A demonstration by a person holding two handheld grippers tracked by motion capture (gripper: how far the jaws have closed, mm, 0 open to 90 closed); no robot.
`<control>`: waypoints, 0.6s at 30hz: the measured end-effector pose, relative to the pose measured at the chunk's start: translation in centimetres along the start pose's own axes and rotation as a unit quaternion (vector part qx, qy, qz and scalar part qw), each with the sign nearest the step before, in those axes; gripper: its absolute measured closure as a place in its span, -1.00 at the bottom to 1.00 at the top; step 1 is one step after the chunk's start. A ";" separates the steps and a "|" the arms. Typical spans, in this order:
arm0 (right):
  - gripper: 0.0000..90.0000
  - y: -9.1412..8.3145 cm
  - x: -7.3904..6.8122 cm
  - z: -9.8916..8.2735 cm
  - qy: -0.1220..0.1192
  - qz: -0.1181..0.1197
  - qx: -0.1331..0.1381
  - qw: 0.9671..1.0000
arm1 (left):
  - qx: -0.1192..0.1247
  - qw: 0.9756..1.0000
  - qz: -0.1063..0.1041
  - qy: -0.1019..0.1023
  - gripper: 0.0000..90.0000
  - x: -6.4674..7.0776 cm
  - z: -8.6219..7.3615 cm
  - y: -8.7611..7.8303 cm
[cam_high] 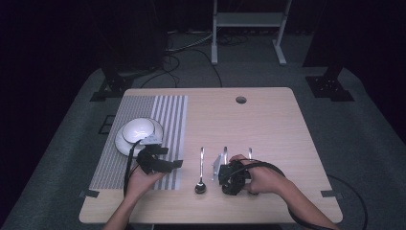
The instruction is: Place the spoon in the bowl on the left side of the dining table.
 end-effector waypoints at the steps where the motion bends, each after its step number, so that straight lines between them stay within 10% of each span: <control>1: 0.14 0.1 -0.1 0.0 0.000 -0.001 0.001 1.000 | -0.002 1.000 -0.002 0.000 -0.80 0.1 0.0 0.0; 18: 0.18 0.5 -0.5 -0.3 0.021 -0.014 0.009 1.000 | -0.006 1.000 -0.028 -0.001 -0.80 1.4 0.4 1.0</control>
Point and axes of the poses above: each handheld gripper's, and its own axes: y roughly forward along the jaws, z roughly out of its top, x roughly to its right, the point moved 6 cm from there along y, roughly forward along the jaws, and after that the axes turned 1 degree about z, right-handed, at the moved point
